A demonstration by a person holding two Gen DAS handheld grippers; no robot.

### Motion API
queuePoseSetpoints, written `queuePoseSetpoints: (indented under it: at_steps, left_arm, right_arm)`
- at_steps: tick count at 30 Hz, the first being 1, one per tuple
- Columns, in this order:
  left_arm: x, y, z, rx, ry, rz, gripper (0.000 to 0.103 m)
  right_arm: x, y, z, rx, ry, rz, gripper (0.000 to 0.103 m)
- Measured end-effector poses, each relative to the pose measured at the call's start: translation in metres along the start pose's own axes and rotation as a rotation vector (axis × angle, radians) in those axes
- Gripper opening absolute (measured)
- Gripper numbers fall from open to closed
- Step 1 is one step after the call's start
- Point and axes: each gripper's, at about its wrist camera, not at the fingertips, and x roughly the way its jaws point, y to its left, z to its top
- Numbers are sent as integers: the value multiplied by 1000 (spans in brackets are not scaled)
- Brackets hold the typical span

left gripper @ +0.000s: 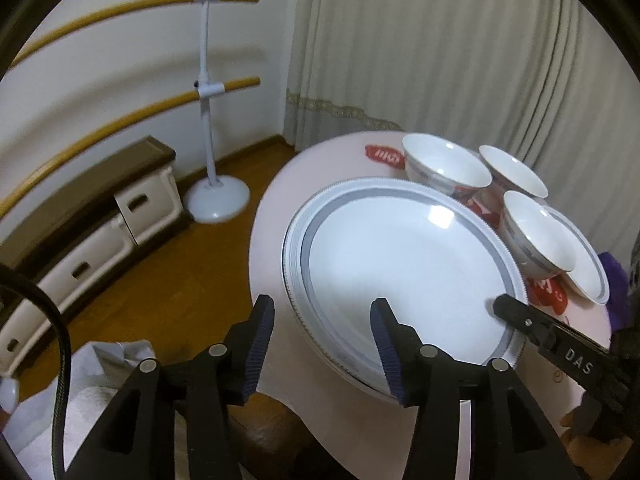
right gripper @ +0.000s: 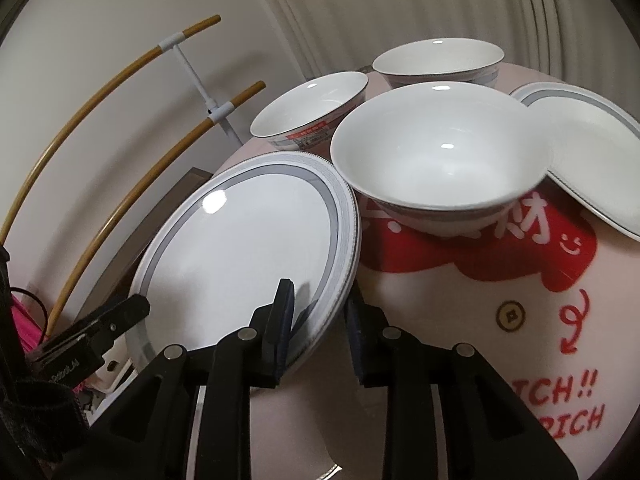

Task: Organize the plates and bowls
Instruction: 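Open both grippers and pull them back from the plate stack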

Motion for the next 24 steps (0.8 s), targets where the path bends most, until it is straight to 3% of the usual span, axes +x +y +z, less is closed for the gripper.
queuePoseSetpoints:
  at_steps: [4, 6, 11, 14, 24]
  left_arm:
    - [-23, -19, -3, 28, -77, 23, 54]
    - [-34, -26, -6, 29, -108, 24, 60]
    - [-63, -48, -17, 38, -186, 6, 73]
    - [-76, -64, -25, 50, -208, 6, 79]
    - [-117, -124, -46, 107, -260, -9, 88]
  right_arm:
    - [-18, 3, -5, -17, -13, 7, 28]
    - [-29, 6, -6, -29, -21, 17, 42]
    - [-65, 12, -11, -69, -75, 43, 48]
    - [-88, 7, -14, -82, -108, 51, 61]
    - [-150, -30, -27, -71, -225, 39, 87]
